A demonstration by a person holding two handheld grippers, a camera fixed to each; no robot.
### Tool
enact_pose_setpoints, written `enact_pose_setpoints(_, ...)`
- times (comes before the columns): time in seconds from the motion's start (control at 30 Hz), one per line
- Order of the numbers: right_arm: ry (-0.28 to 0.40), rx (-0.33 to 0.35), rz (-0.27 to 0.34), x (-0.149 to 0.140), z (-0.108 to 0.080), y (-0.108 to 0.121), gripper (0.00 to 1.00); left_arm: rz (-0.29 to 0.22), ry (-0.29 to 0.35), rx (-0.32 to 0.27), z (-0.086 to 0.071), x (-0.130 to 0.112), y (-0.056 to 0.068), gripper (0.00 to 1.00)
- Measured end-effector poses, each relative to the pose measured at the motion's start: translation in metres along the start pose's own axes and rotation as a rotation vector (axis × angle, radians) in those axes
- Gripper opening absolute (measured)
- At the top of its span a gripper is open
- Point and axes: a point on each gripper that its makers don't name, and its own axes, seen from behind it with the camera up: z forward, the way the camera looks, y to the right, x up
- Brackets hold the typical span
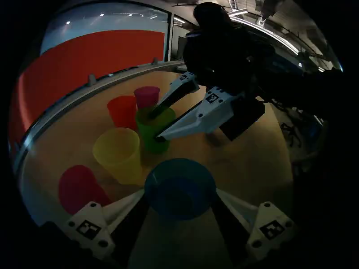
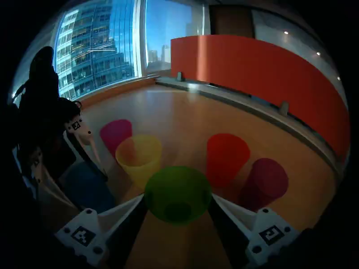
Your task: Pour water
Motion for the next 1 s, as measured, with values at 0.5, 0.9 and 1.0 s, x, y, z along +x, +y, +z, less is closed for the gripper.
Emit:
enact_pose_setpoints(0.5, 0.039, -0.008, -0.007, 0.015, -0.026, -0.007, 0.9, 0.0, 0.008, 0.02, -0.01, 0.002, 0.002, 0.86)
enact_pose_setpoints(0.9, 0.1, -0.019, -0.026, 0.035, -0.056, -0.022, 0.9, 0.005, 0.066, 0.064, -0.038, 0.024, 0.007, 0.86)
enact_pose_setpoints(1.0, 0.121, -0.019, -0.029, 0.04, -0.064, -0.026, 0.9, 0.003, 0.087, 0.081, -0.046, 0.031, 0.006, 0.86)
